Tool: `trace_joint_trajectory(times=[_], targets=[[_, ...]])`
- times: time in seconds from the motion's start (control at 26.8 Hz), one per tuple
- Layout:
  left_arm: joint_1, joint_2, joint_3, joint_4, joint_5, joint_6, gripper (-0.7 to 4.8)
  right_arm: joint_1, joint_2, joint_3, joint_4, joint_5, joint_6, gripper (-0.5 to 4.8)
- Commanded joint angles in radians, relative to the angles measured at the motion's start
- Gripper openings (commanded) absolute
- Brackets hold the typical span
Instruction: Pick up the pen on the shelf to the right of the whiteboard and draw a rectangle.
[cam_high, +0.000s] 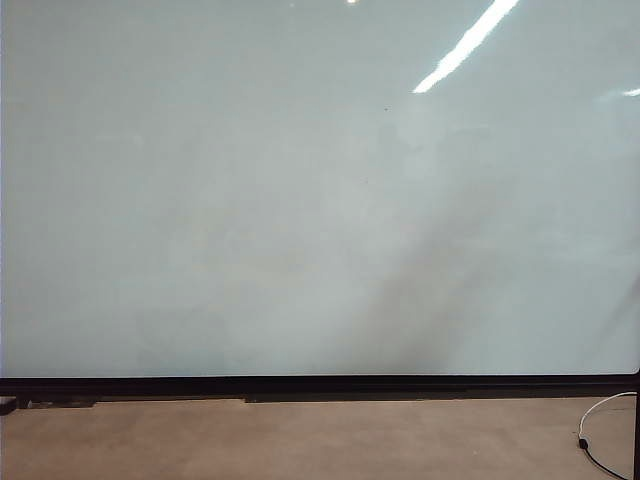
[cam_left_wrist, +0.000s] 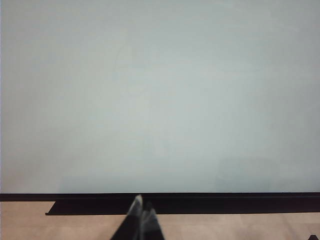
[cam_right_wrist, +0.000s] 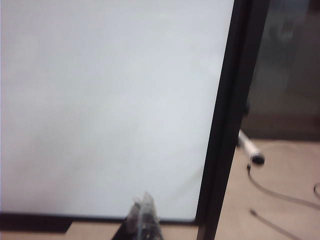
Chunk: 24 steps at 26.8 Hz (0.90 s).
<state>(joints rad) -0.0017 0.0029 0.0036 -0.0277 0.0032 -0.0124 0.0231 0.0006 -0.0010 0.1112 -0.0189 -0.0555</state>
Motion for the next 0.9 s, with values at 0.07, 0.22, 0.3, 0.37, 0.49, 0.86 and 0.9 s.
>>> trace_joint_trajectory(times=[0.07, 0.22, 0.3, 0.37, 0.49, 0.86, 0.9], targets=[[0.000, 0.000, 0.003, 0.006, 0.000, 0.005, -0.04, 0.000, 0.001, 0.004, 0.003, 0.024, 0.023, -0.01], [0.000, 0.000, 0.003, 0.006, 0.000, 0.005, -0.04, 0.000, 0.001, 0.004, 0.035, 0.097, 0.023, -0.01], [0.000, 0.000, 0.003, 0.006, 0.000, 0.005, -0.05, 0.000, 0.001, 0.004, 0.059, 0.130, 0.022, -0.01], [0.000, 0.000, 0.003, 0.006, 0.000, 0.005, -0.04, 0.000, 0.001, 0.004, 0.077, 0.184, 0.022, -0.01], [0.000, 0.000, 0.003, 0.006, 0.000, 0.005, -0.05, 0.000, 0.001, 0.004, 0.079, 0.177, 0.022, -0.01], [0.000, 0.000, 0.003, 0.006, 0.000, 0.005, -0.04, -0.007, 0.007, 0.004, 0.034, 0.163, 0.022, -0.01], [0.000, 0.000, 0.003, 0.006, 0.000, 0.005, -0.04, -0.012, 0.007, 0.004, 0.034, 0.163, 0.022, -0.02]])
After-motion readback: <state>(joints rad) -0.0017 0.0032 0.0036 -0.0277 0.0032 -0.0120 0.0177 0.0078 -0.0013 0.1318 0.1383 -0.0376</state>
